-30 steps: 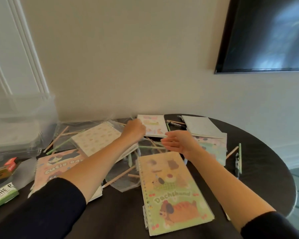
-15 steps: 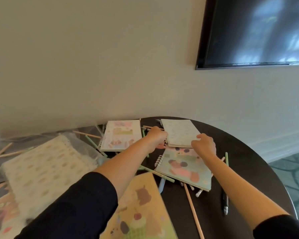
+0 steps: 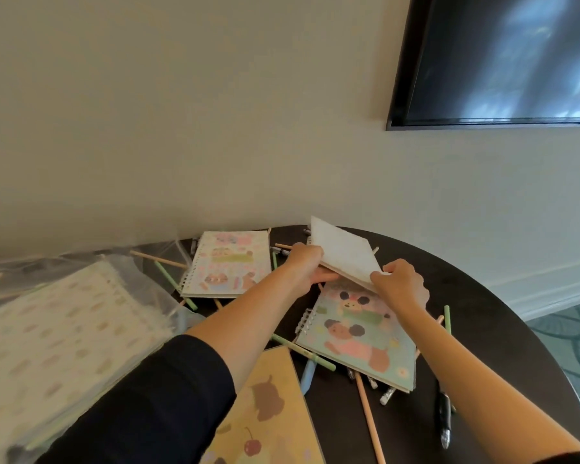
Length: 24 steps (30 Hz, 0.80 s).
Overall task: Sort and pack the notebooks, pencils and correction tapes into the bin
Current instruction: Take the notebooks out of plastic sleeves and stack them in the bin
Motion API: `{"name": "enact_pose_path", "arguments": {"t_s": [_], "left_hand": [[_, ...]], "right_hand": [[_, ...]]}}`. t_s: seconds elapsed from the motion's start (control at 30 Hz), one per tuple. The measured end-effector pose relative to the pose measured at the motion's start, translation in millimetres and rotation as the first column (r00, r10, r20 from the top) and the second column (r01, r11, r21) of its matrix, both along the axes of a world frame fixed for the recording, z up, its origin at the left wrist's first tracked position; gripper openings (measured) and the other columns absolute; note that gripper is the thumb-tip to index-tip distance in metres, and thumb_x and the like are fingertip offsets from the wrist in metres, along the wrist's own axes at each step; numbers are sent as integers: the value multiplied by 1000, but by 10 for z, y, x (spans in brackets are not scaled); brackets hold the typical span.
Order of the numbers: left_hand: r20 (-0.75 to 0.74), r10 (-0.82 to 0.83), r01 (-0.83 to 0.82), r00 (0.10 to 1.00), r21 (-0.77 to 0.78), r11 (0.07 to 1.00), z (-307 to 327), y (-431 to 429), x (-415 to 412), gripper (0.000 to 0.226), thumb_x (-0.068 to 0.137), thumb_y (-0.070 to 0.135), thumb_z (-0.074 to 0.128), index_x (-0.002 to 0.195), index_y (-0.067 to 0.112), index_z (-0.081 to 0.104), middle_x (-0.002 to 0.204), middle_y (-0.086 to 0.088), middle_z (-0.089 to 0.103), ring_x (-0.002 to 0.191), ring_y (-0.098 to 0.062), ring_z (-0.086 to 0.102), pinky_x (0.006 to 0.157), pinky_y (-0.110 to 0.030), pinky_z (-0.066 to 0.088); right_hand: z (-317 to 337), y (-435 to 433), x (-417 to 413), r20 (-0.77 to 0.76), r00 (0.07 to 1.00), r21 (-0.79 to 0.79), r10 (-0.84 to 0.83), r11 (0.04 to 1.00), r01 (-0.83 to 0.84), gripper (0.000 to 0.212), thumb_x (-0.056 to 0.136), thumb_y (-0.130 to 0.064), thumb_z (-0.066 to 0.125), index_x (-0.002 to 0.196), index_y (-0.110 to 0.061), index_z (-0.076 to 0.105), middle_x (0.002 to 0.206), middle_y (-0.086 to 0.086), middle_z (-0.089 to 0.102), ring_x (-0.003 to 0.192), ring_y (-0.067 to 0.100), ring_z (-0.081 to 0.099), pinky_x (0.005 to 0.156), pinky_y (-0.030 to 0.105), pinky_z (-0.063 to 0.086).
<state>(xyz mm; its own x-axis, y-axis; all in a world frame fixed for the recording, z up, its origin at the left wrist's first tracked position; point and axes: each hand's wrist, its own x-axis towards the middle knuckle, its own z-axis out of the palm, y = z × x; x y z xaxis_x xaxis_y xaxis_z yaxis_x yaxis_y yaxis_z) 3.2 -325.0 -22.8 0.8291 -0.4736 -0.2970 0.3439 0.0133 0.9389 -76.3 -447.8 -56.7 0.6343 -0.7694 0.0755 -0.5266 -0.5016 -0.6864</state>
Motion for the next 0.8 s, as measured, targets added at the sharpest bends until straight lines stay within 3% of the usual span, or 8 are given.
{"name": "enact_pose_path", "arguments": {"t_s": [0.07,0.13,0.23,0.43,0.53,0.6,0.67,0.8], "left_hand": [[15,-5,7,1000,-124,992,68,93,-51,28,96,-1,34,123,2,35,122,-19,54,94,-28,62,68,-37,54],[61,-8,20,998,-197,980,132,269,-112,16,96,0,36,109,6,41,115,-18,58,92,-28,62,66,-36,54],[79,-2,24,997,-278,960,211,676,-173,15,95,2,39,108,6,46,99,-13,62,82,-24,65,63,-35,56],[163,54,-1,985,-309,951,302,1609,-304,12,92,7,46,89,9,58,72,-2,70,64,-15,68,57,-31,58],[177,89,-31,980,-304,952,357,2036,-362,14,91,7,46,84,9,59,63,1,69,59,-12,67,53,-28,57],[193,88,-31,977,-283,959,366,2343,-422,15,91,7,45,88,10,60,63,3,68,58,-11,66,51,-25,55],[198,92,-36,976,-270,962,350,2641,-479,17,91,8,45,89,10,62,64,3,68,59,-10,67,51,-22,54],[210,103,-59,972,-209,976,327,2952,-532,19,92,14,46,99,14,64,90,-4,68,77,-16,67,66,-31,53]], "right_hand": [[35,48,-2,84,996,21,18,1000,-20,18,88,-23,55,98,-9,50,71,-6,46,74,17,55,84,41,48],[118,121,-15,188,982,85,28,995,-45,26,89,-22,54,112,-10,48,80,-5,50,65,11,50,58,28,44],[267,268,-55,324,946,310,-21,947,-85,48,91,-19,55,133,-12,34,104,4,50,77,16,51,47,22,34],[432,684,-200,441,897,505,-23,833,-227,71,87,-29,62,141,-14,19,121,10,47,93,22,51,66,33,41],[504,872,-275,434,899,513,54,806,-296,79,83,-30,67,144,-15,19,134,11,42,116,30,45,83,38,36],[525,997,-351,393,906,487,155,801,-348,70,83,-29,68,140,-13,31,136,10,43,121,29,43,94,41,34],[569,1162,-444,329,893,489,308,753,-440,42,84,-28,66,120,-9,54,120,5,58,106,23,54,98,42,39],[672,1427,-571,326,801,526,502,608,-595,16,88,-17,61,101,-9,66,82,0,73,73,16,69,60,28,53]]}}
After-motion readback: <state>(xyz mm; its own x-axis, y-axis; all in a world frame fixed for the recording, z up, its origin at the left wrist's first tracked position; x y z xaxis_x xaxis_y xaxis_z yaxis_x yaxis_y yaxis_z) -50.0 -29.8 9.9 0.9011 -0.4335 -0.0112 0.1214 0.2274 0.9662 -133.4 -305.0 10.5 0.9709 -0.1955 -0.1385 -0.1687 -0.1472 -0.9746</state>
